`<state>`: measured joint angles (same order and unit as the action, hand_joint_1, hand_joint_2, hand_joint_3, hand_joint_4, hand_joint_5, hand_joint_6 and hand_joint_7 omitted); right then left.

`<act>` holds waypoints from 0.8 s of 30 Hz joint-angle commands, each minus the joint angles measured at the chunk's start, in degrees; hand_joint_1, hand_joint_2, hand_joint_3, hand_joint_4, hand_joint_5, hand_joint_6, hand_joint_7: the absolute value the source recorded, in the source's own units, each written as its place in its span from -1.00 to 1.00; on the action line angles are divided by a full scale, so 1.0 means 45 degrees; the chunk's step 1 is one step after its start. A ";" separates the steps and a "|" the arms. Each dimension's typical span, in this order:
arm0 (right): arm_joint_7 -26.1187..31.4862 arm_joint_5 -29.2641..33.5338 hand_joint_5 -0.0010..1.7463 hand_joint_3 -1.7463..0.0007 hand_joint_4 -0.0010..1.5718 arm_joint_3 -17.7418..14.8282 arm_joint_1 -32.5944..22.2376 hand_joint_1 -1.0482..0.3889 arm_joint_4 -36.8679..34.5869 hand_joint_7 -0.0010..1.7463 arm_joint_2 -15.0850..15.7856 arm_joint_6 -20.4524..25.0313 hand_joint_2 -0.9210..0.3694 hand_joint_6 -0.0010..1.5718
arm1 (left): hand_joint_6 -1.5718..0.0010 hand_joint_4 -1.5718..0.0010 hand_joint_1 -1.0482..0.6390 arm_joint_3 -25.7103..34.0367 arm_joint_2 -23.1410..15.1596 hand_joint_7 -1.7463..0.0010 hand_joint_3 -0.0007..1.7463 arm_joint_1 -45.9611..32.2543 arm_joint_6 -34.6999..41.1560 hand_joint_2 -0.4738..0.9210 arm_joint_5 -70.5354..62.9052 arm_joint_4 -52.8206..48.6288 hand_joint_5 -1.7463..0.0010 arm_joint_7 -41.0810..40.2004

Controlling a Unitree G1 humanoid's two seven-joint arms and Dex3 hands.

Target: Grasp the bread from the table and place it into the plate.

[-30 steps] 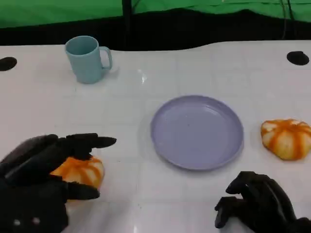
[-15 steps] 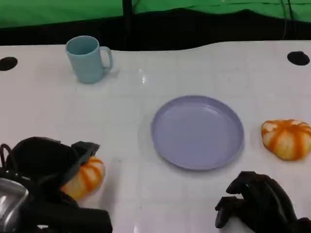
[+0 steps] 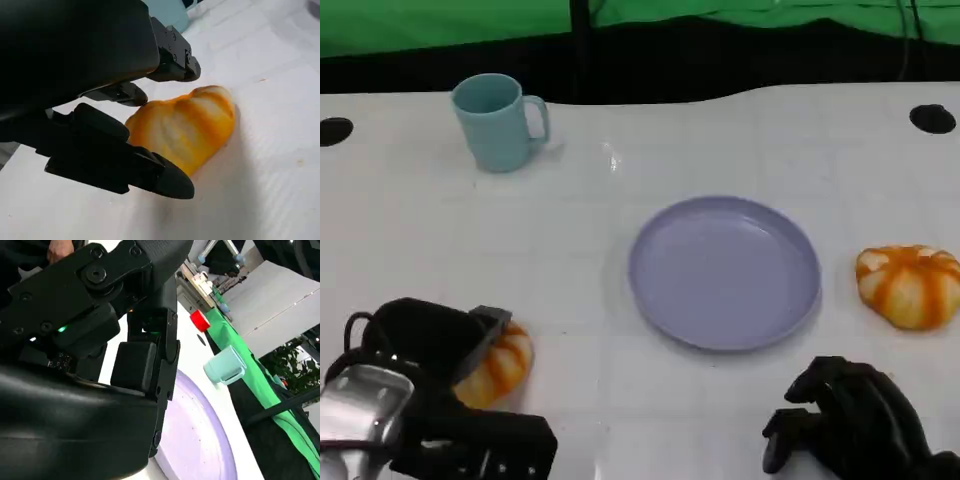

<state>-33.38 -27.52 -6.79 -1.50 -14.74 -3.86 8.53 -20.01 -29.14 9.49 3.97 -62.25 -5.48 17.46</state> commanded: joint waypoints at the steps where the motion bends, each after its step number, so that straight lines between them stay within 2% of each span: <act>1: 0.0037 -0.0131 -0.14 1.00 0.98 -0.0031 -0.0086 -0.97 0.0193 -0.59 0.0074 0.0098 -0.71 1.00 | 0.55 0.31 -0.48 -0.0170 -0.0055 0.96 -0.99 0.0484 -0.0204 0.96 0.0515 -0.1239 0.89 -0.0460; 2: 0.0025 -0.0156 -0.14 1.00 0.98 -0.0042 -0.0084 -0.96 0.0180 -0.59 0.0053 0.0098 -0.71 1.00 | 0.43 0.23 -0.38 -0.0187 -0.0018 0.97 -0.99 0.0624 -0.0302 0.98 0.0745 -0.1669 0.73 -0.0522; 3: -0.0015 -0.0161 -0.14 1.00 0.98 -0.0041 -0.0076 -0.96 0.0154 -0.59 0.0054 0.0077 -0.71 1.00 | 0.36 0.28 -0.32 -0.0238 -0.0015 0.98 -0.99 0.0768 -0.0467 0.99 0.0931 -0.2141 0.50 -0.0728; 4: -0.0064 -0.0143 -0.14 1.00 0.98 -0.0036 -0.0063 -0.95 0.0108 -0.60 0.0058 0.0014 -0.71 1.00 | 0.25 0.30 -0.28 -0.0305 -0.0009 0.98 -0.94 0.0922 -0.0616 0.99 0.1072 -0.2602 0.20 -0.0970; 5: -0.0097 -0.0124 -0.14 0.99 0.98 -0.0032 -0.0054 -0.95 0.0077 -0.60 0.0065 -0.0031 -0.72 1.00 | 0.04 0.30 -0.22 -0.0382 -0.0029 0.94 -0.81 0.1026 -0.0711 1.00 0.1158 -0.2877 -0.36 -0.1170; 7: -0.0077 -0.0079 -0.14 1.00 0.98 -0.0020 -0.0055 -0.96 0.0077 -0.61 0.0058 -0.0070 -0.72 1.00 | -0.18 0.30 -0.19 -0.0491 -0.0051 0.91 -0.70 0.1199 -0.0836 1.00 0.1329 -0.3216 -0.78 -0.1408; 8: -0.0064 -0.0061 -0.14 1.00 0.98 -0.0010 -0.0061 -0.96 0.0093 -0.61 0.0054 -0.0076 -0.72 1.00 | -0.24 0.29 -0.18 -0.0516 -0.0064 0.89 -0.66 0.1236 -0.0960 1.00 0.1424 -0.3330 -0.85 -0.1666; 11: -0.0057 -0.0042 -0.14 0.99 0.99 0.0004 -0.0068 -0.97 0.0108 -0.60 0.0049 -0.0086 -0.72 1.00 | -0.34 0.27 -0.17 -0.0628 -0.0122 0.86 -0.60 0.1312 -0.1138 1.00 0.1622 -0.3540 -0.89 -0.2124; 13: -0.0092 -0.0042 -0.14 1.00 0.99 -0.0005 -0.0017 -0.97 0.0019 -0.60 0.0053 -0.0117 -0.72 1.00 | -0.39 0.25 -0.14 -0.0557 -0.0095 0.83 -0.56 0.1235 -0.1756 1.00 0.1825 -0.3851 -0.91 -0.3534; 14: -0.0111 -0.0043 -0.14 1.00 0.99 -0.0010 0.0004 -0.97 -0.0019 -0.60 0.0058 -0.0129 -0.72 1.00 | -0.12 0.23 -0.11 -0.0530 -0.0071 0.18 -0.51 0.1212 -0.2023 1.00 0.1909 -0.4018 -0.96 -0.4139; 15: -0.0107 -0.0047 -0.14 1.00 0.99 -0.0014 0.0015 -0.97 -0.0034 -0.60 0.0056 -0.0125 -0.72 1.00 | 0.08 0.21 -0.10 -0.0528 -0.0050 -0.24 -0.48 0.1213 -0.2197 0.99 0.1975 -0.4171 -0.98 -0.4575; 16: -0.0104 -0.0042 -0.15 1.00 0.99 -0.0012 0.0017 -0.97 -0.0036 -0.60 0.0058 -0.0132 -0.72 1.00 | 0.16 0.21 -0.10 -0.0560 -0.0044 -0.38 -0.47 0.1238 -0.2274 0.99 0.2019 -0.4301 -0.99 -0.4822; 18: -0.0059 -0.0026 -0.15 1.00 0.99 -0.0008 0.0029 -0.97 -0.0034 -0.60 0.0059 -0.0123 -0.72 1.00 | 0.19 0.21 -0.10 -0.0593 -0.0017 -0.44 -0.47 0.1317 -0.2587 0.99 0.2155 -0.4664 -1.00 -0.5483; 20: -0.0013 -0.0013 -0.15 1.00 1.00 -0.0008 0.0048 -0.99 -0.0040 -0.59 0.0060 -0.0108 -0.71 1.00 | 0.25 0.17 -0.09 -0.0607 0.0014 -0.62 -0.53 0.1404 -0.2940 0.99 0.2280 -0.5037 -1.00 -0.6126; 24: -0.0033 -0.0054 -0.16 1.00 1.00 -0.0052 0.0084 -0.99 -0.0138 -0.59 0.0057 -0.0084 -0.70 1.00 | 0.34 0.19 -0.08 -0.0248 0.0317 -0.80 -0.60 0.1468 -0.3395 0.99 0.2972 -0.5309 -1.00 -0.7280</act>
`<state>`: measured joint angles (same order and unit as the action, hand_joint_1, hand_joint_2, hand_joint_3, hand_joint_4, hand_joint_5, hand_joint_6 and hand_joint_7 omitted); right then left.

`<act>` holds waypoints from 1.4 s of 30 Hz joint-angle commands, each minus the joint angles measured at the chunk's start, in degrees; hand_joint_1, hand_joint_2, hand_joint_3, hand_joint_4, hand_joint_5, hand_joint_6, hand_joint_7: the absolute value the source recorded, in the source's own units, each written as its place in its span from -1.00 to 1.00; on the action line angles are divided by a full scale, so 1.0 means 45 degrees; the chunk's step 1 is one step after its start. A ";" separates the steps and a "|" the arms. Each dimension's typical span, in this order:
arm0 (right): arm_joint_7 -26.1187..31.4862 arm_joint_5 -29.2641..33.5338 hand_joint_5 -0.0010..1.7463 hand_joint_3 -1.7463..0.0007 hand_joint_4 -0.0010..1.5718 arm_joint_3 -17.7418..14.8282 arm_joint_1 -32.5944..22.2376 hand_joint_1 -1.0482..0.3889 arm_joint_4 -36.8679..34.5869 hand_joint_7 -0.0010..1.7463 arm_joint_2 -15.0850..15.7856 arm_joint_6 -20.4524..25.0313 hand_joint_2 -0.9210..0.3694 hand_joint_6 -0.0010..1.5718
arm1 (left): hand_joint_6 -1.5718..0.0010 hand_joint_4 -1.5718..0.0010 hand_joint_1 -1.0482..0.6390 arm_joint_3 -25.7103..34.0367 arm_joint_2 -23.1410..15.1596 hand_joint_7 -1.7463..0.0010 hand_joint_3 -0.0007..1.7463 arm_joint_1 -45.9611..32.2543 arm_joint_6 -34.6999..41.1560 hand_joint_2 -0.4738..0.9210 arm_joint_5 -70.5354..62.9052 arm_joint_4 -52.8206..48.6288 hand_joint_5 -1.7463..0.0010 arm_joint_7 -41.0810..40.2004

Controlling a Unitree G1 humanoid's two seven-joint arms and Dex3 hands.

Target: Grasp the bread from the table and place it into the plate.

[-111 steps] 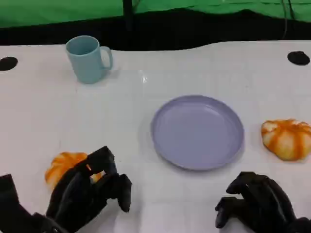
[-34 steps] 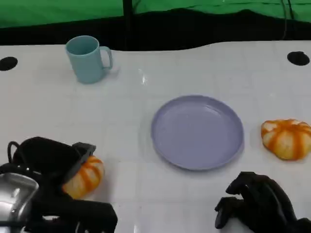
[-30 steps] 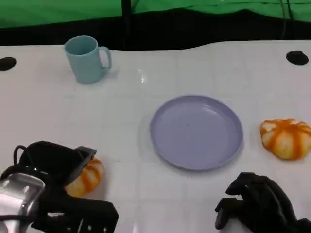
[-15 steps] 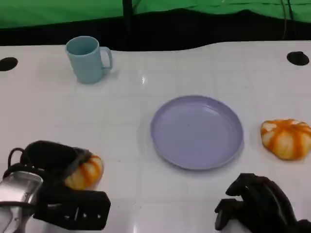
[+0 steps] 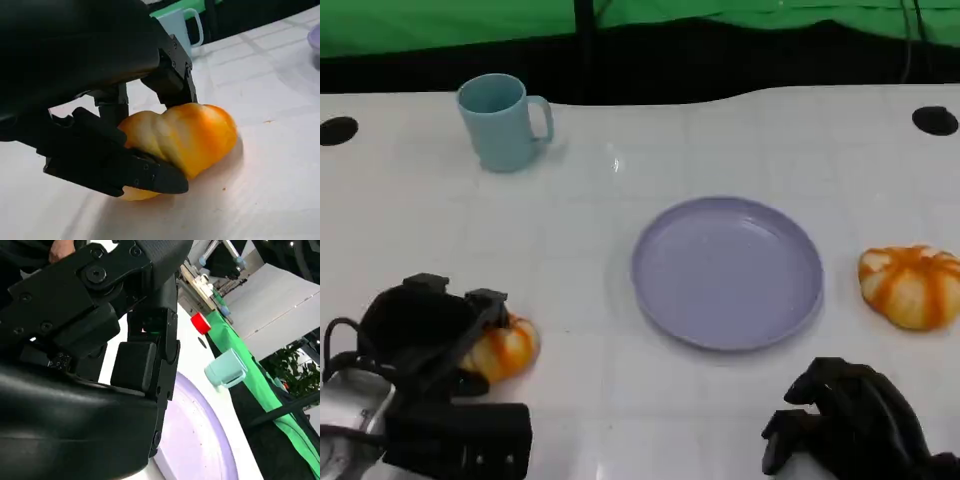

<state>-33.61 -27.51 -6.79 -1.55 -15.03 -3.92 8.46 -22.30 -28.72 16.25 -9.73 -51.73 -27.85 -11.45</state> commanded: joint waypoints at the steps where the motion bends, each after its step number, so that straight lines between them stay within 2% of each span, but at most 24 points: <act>1: 0.0050 -0.0016 -0.15 1.00 1.00 -0.0050 0.0098 -0.99 -0.0092 -0.59 0.0068 -0.0100 -0.70 1.00 | 0.32 0.17 -0.08 0.0516 0.0441 -0.76 -0.63 -0.0038 -0.0347 0.98 0.1030 -0.0352 -1.00 -0.1080; 4: 0.0069 0.0026 -0.14 1.00 1.00 -0.0052 0.0098 -1.00 -0.0119 -0.58 0.0071 -0.0136 -0.70 1.00 | 0.27 0.13 -0.09 0.0996 0.0816 -0.73 -0.66 -0.0022 -0.0470 0.97 0.1957 -0.0319 -1.00 -0.1346; 5: 0.0060 0.0023 -0.14 0.99 1.00 -0.0056 0.0093 -0.99 -0.0118 -0.58 0.0073 -0.0135 -0.71 1.00 | 0.36 0.12 -0.09 0.1149 0.0912 -0.89 -0.60 -0.0012 -0.0573 0.97 0.2284 -0.0280 -1.00 -0.1328; 8: 0.0015 -0.0025 -0.14 1.00 0.99 -0.0097 0.0106 -0.98 -0.0168 -0.59 0.0052 -0.0170 -0.71 1.00 | 0.42 0.13 -0.07 0.1475 0.1104 -0.99 -0.55 -0.0006 -0.0757 0.97 0.3085 0.0147 -1.00 -0.0931; 13: 0.0025 -0.0002 -0.13 1.00 1.00 -0.0108 0.0122 -0.99 -0.0217 -0.58 0.0038 -0.0227 -0.71 1.00 | 0.41 0.12 -0.08 0.1571 0.1189 -1.00 -0.59 -0.0029 -0.0722 0.92 0.3483 0.0511 -1.00 -0.0705; 16: -0.0008 -0.0063 -0.13 1.00 0.99 -0.0162 0.0208 -0.98 -0.0337 -0.58 0.0067 -0.0152 -0.70 1.00 | 0.37 0.09 -0.06 0.1690 0.1619 -1.00 -0.60 0.0155 -0.1151 0.90 0.3947 0.0691 -1.00 -0.0985; 22: 0.0029 -0.0035 -0.14 1.00 0.99 -0.0169 0.0264 -0.98 -0.0419 -0.59 0.0067 -0.0150 -0.70 1.00 | 0.35 0.07 -0.06 0.1730 0.1827 -1.00 -0.61 0.0385 -0.1410 0.89 0.3992 0.0699 -1.00 -0.0945; 25: 0.0117 0.0011 -0.14 1.00 1.00 -0.0156 0.0294 -1.00 -0.0439 -0.57 0.0066 -0.0108 -0.69 1.00 | 0.25 0.03 -0.06 0.1646 0.1971 -0.88 -0.57 0.0700 -0.1615 0.87 0.4005 0.0697 -1.00 -0.0901; 29: -0.0166 -0.0019 -0.14 1.00 0.99 -0.0204 0.0439 -1.00 -0.0804 -0.58 0.0125 -0.0325 -0.69 1.00 | 0.22 0.00 -0.04 0.1211 0.2443 -0.89 -0.56 0.1968 -0.2004 0.84 0.3648 0.0041 -1.00 -0.1023; 30: -0.0250 -0.0036 -0.15 1.00 0.99 -0.0220 0.0495 -1.00 -0.0907 -0.59 0.0152 -0.0360 -0.69 1.00 | 0.16 -0.02 -0.04 0.1053 0.2611 -0.78 -0.56 0.2325 -0.2018 0.82 0.3497 -0.0142 -1.00 -0.1098; 31: -0.0297 -0.0023 -0.15 1.00 1.00 -0.0221 0.0535 -1.00 -0.0979 -0.60 0.0170 -0.0406 -0.69 1.00 | 0.04 -0.03 -0.06 0.0896 0.2788 -0.53 -0.56 0.2648 -0.2114 0.82 0.3325 -0.0390 -1.00 -0.1248; 32: -0.0316 -0.0009 -0.16 1.00 1.00 -0.0219 0.0558 -1.00 -0.1022 -0.60 0.0175 -0.0434 -0.69 1.00 | 0.02 -0.05 -0.04 0.0754 0.2926 -0.52 -0.54 0.2923 -0.2232 0.79 0.3216 -0.0632 -1.00 -0.1329; 33: -0.0329 0.0002 -0.15 1.00 1.00 -0.0219 0.0573 -1.00 -0.1054 -0.59 0.0175 -0.0457 -0.69 1.00 | 0.10 -0.06 -0.04 0.0663 0.3005 -0.70 -0.44 0.3103 -0.2343 0.72 0.3162 -0.0824 -1.00 -0.1395; 36: -0.0362 0.0063 -0.15 0.99 1.00 -0.0178 0.0581 -1.00 -0.1101 -0.57 0.0189 -0.0534 -0.70 1.00 | 0.25 -0.06 -0.04 0.0410 0.3219 -0.95 -0.32 0.3612 -0.2673 0.62 0.2925 -0.1447 -1.00 -0.1744; 37: -0.0357 0.0065 -0.15 0.99 1.00 -0.0163 0.0568 -1.00 -0.1096 -0.57 0.0173 -0.0542 -0.70 1.00 | 0.26 -0.06 -0.04 0.0294 0.3378 -0.98 -0.31 0.3879 -0.2777 0.61 0.2868 -0.1734 -1.00 -0.1823; 39: -0.0349 0.0061 -0.15 1.00 1.00 -0.0149 0.0553 -1.00 -0.1090 -0.57 0.0152 -0.0546 -0.70 1.00 | 0.23 -0.10 -0.04 0.0160 0.3557 -0.99 -0.11 0.4203 -0.2927 0.49 0.2822 -0.2122 -1.00 -0.1936; 42: -0.0334 0.0037 -0.15 1.00 1.00 -0.0158 0.0546 -1.00 -0.1093 -0.57 0.0123 -0.0540 -0.69 1.00 | 0.21 -0.11 -0.06 -0.0167 0.3791 -1.00 -0.03 0.4784 -0.2920 0.47 0.2610 -0.2642 -1.00 -0.1904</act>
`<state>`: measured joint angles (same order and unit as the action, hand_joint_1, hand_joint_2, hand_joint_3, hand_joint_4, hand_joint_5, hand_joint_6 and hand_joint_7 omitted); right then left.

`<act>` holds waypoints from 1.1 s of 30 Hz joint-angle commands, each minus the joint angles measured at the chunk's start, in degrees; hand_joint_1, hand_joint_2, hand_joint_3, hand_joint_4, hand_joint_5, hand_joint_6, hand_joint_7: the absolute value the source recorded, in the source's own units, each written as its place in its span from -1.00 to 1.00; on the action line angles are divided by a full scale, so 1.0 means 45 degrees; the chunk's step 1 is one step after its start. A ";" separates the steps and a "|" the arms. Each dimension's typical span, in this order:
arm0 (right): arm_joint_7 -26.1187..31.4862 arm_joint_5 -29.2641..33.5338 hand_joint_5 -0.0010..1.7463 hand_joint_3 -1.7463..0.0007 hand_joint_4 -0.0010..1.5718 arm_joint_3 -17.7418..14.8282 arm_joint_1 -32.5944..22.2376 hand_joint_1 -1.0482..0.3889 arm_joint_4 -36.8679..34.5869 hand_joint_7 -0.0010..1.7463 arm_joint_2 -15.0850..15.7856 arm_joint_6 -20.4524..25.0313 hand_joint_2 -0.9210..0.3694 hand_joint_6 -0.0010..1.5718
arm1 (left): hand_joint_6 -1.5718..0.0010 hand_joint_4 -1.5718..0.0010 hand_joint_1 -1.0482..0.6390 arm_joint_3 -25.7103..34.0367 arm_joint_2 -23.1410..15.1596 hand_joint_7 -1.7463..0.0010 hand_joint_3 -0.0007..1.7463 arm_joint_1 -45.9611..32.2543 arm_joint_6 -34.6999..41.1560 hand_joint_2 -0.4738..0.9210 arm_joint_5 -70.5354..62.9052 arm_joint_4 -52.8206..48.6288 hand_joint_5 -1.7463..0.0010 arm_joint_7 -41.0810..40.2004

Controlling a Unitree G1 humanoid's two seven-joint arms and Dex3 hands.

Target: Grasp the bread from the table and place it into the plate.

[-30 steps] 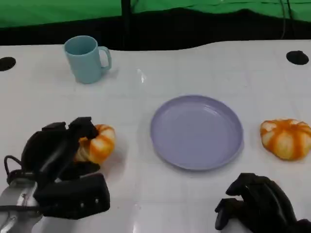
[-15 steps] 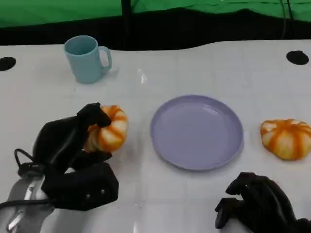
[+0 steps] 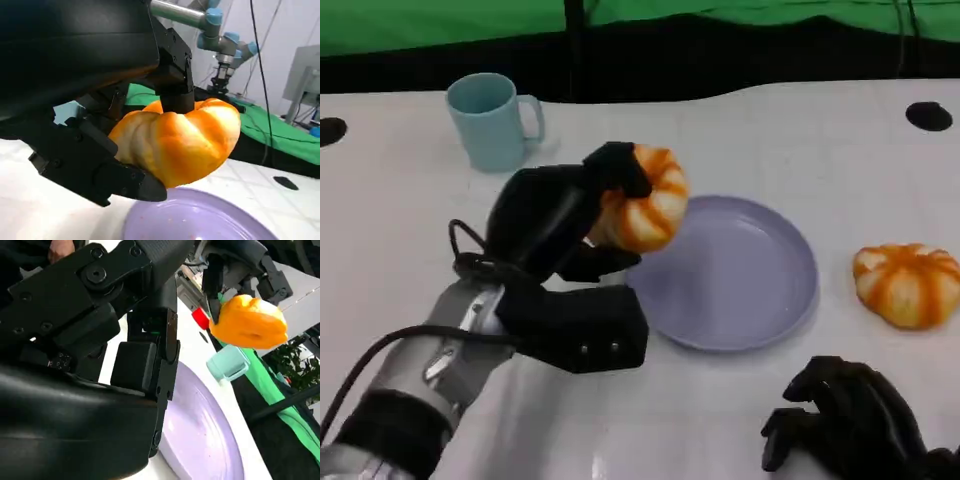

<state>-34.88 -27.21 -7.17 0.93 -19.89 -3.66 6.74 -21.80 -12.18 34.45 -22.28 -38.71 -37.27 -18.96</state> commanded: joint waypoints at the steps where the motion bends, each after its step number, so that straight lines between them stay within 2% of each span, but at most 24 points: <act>1: -0.0023 -0.0046 -0.15 1.00 1.00 -0.0072 -0.0010 -1.00 0.0024 -0.57 0.0074 -0.0085 -0.69 1.00 | 0.20 -0.11 -0.07 -0.0446 0.0254 -1.00 -0.01 0.1037 -0.0131 0.46 -0.0422 -0.0830 -1.00 -0.0270; 7: 0.0018 -0.0099 -0.15 1.00 1.00 -0.0093 0.0010 -0.99 0.0032 -0.57 0.0068 0.0050 -0.68 1.00 | 0.18 -0.12 -0.10 -0.1128 0.0900 -1.00 0.14 0.2392 -0.0002 0.43 -0.0782 -0.2318 -1.00 -0.0100; 20: 0.0156 -0.0022 -0.14 1.00 1.00 0.0029 -0.0213 -1.00 0.0386 -0.56 -0.0019 0.0038 -0.69 1.00 | 0.10 -0.19 -0.11 -0.2051 0.2061 -0.88 0.22 0.3987 0.0009 0.40 -0.0990 -0.4657 -1.00 0.0083; 21: 0.0199 -0.0033 -0.14 1.00 1.00 0.0035 -0.0237 -1.00 0.0440 -0.54 -0.0041 0.0079 -0.69 1.00 | 0.03 -0.18 -0.10 -0.2128 0.2125 -0.58 0.21 0.4083 0.0034 0.40 -0.1022 -0.4805 -1.00 0.0161; 23: 0.0295 0.0018 -0.13 0.99 1.00 0.0096 -0.0334 -1.00 0.0585 -0.53 -0.0087 0.0087 -0.69 1.00 | -0.05 -0.13 -0.11 -0.2353 0.2379 -0.25 0.14 0.4314 0.0157 0.46 -0.1075 -0.5299 -1.00 0.0412; 24: 0.0319 0.0038 -0.13 0.99 1.00 0.0119 -0.0364 -1.00 0.0626 -0.53 -0.0093 0.0079 -0.70 1.00 | -0.08 -0.11 -0.11 -0.2418 0.2449 -0.17 0.11 0.4383 0.0165 0.48 -0.1069 -0.5466 -1.00 0.0441; 25: 0.0311 0.0044 -0.13 0.99 1.00 0.0149 -0.0407 -1.00 0.0665 -0.54 -0.0107 0.0060 -0.70 1.00 | -0.09 -0.11 -0.10 -0.2506 0.2530 -0.16 0.08 0.4457 0.0178 0.51 -0.1090 -0.5659 -1.00 0.0475; 26: 0.0301 0.0042 -0.13 0.99 1.00 0.0167 -0.0432 -1.00 0.0688 -0.54 -0.0116 0.0051 -0.70 1.00 | -0.05 -0.10 -0.10 -0.2560 0.2574 -0.27 0.04 0.4509 0.0171 0.53 -0.1098 -0.5789 -1.00 0.0476; 28: 0.0363 0.0009 -0.13 0.99 1.00 0.0183 -0.0488 -1.00 0.0769 -0.54 -0.0169 0.0109 -0.70 1.00 | -0.01 -0.10 -0.09 -0.2660 0.2687 -0.36 0.01 0.4612 0.0107 0.56 -0.1063 -0.6112 -1.00 0.0618; 30: 0.0463 -0.0031 -0.14 1.00 1.00 0.0188 -0.0538 -1.00 0.0863 -0.56 -0.0237 0.0204 -0.67 1.00 | 0.03 0.01 -0.06 -0.2706 0.2789 -0.24 -0.12 0.4697 -0.0007 0.65 -0.0973 -0.6422 -1.00 0.0859; 33: 0.0500 -0.0036 -0.14 1.00 1.00 0.0188 -0.0558 -1.00 0.0910 -0.57 -0.0259 0.0249 -0.67 1.00 | 0.04 0.03 -0.06 -0.2709 0.2831 -0.20 -0.17 0.4764 -0.0082 0.69 -0.0937 -0.6594 -1.00 0.0916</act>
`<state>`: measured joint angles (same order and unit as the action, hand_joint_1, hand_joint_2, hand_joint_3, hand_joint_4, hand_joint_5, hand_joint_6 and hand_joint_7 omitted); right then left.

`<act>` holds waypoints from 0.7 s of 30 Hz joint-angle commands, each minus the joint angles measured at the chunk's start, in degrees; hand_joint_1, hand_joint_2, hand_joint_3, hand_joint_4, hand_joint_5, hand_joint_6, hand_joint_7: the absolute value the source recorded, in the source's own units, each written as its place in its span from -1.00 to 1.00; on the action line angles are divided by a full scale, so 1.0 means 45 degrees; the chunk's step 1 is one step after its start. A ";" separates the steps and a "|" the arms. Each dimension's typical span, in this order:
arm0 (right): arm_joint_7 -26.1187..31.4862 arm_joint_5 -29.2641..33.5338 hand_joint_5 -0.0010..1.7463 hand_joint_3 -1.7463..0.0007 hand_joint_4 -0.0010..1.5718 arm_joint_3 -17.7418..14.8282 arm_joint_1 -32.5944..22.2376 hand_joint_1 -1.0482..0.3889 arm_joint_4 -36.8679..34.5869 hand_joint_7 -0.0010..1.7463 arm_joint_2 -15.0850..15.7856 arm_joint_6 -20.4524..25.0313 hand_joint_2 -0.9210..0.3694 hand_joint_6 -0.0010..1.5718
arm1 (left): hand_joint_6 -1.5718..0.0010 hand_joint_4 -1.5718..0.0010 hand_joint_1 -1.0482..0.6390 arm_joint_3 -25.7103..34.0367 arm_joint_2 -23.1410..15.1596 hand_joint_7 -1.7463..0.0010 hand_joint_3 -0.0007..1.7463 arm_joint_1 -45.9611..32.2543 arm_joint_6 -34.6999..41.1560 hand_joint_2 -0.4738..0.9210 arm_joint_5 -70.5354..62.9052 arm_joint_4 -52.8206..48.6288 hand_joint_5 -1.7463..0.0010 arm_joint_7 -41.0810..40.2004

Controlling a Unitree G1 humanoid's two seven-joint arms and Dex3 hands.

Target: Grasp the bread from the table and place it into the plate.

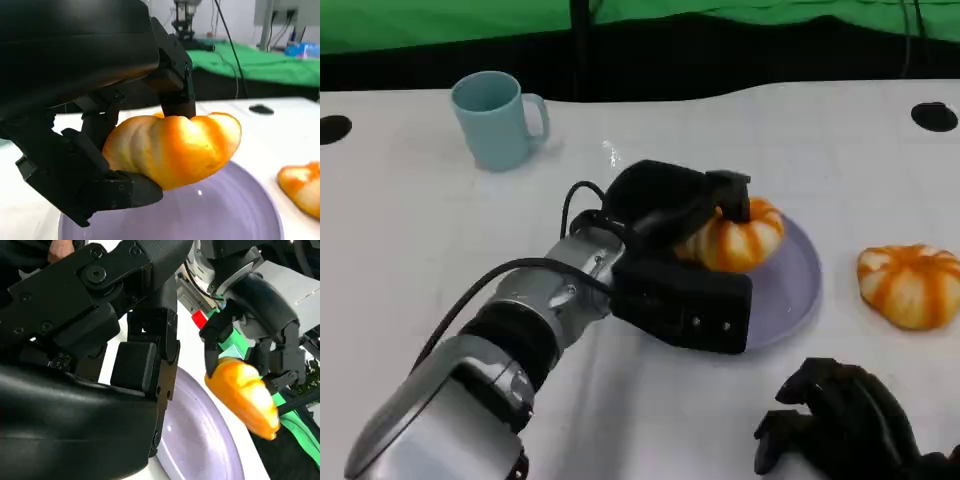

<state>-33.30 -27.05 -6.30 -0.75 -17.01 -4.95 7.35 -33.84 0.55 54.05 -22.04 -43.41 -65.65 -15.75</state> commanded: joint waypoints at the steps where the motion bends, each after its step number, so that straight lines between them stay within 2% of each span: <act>1: 0.0090 -0.0046 -0.15 1.00 1.00 0.0028 -0.0206 -1.00 0.0283 -0.57 0.0047 0.0065 -0.67 1.00 | 0.03 0.03 -0.06 -0.0064 0.0033 -0.20 -0.17 0.0490 -0.0001 0.69 0.0126 -0.0416 -1.00 0.0676; 2: 0.0049 -0.0029 -0.15 0.99 1.00 0.0055 -0.0223 -1.00 0.0293 -0.58 0.0064 0.0030 -0.68 1.00 | 0.16 0.20 -0.16 -0.0086 0.0056 0.16 -0.42 0.0551 0.0102 0.86 0.0144 -0.0509 -0.77 0.1041; 4: 0.0008 -0.0006 -0.16 0.99 1.00 0.0109 -0.0254 -1.00 0.0338 -0.58 0.0106 0.0018 -0.70 1.00 | 0.20 0.31 -0.24 -0.0176 0.0075 0.53 -0.59 0.0642 0.0246 0.97 0.0092 -0.0612 -0.53 0.1494; 6: 0.0016 -0.0040 -0.16 0.99 1.00 0.0127 -0.0261 -1.00 0.0372 -0.59 0.0125 0.0066 -0.70 1.00 | 0.24 0.35 -0.28 -0.0214 0.0070 0.71 -0.63 0.0676 0.0268 0.99 0.0089 -0.0617 -0.31 0.1695; 8: 0.0001 -0.0060 -0.16 0.99 1.00 0.0148 -0.0260 -1.00 0.0379 -0.59 0.0146 0.0050 -0.69 1.00 | 0.28 0.41 -0.33 -0.0256 0.0056 0.80 -0.64 0.0710 0.0297 1.00 0.0079 -0.0596 -0.14 0.1867; 10: -0.0026 -0.0062 -0.16 0.99 1.00 0.0167 -0.0258 -1.00 0.0375 -0.58 0.0166 0.0011 -0.70 1.00 | 0.37 0.49 -0.44 -0.0308 0.0040 0.89 -0.66 0.0742 0.0327 1.00 0.0054 -0.0575 0.15 0.1985; 12: 0.0001 -0.0082 -0.16 0.99 1.00 0.0154 -0.0261 -1.00 0.0371 -0.58 0.0165 0.0019 -0.70 1.00 | 0.45 0.55 -0.53 -0.0411 0.0018 0.94 -0.66 0.0791 0.0432 1.00 -0.0015 -0.0564 0.31 0.2120; 16: -0.0021 -0.0096 -0.16 0.99 1.00 0.0146 -0.0248 -1.00 0.0352 -0.58 0.0173 0.0006 -0.70 1.00 | 0.62 0.69 -0.71 -0.0583 -0.0046 0.99 -0.64 0.0943 0.0686 1.00 -0.0051 -0.0504 0.49 0.2789; 19: 0.0026 -0.0105 -0.16 1.00 1.00 0.0136 -0.0257 -1.00 0.0398 -0.58 0.0174 0.0046 -0.69 1.00 | 0.77 0.82 -0.85 -0.0594 -0.0233 1.00 -0.64 0.1082 0.0829 1.00 0.0055 -0.0161 0.59 0.3985; 21: 0.0020 -0.0130 -0.16 1.00 1.00 0.0124 -0.0256 -1.00 0.0405 -0.57 0.0170 0.0061 -0.69 1.00 | 0.80 0.87 -0.93 -0.0589 -0.0316 1.00 -0.64 0.1092 0.0936 1.00 0.0056 0.0063 0.63 0.4413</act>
<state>-33.02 -27.08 -5.17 -1.51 -15.92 -4.89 7.49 -36.29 0.28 57.11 -18.50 -43.41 -66.87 1.46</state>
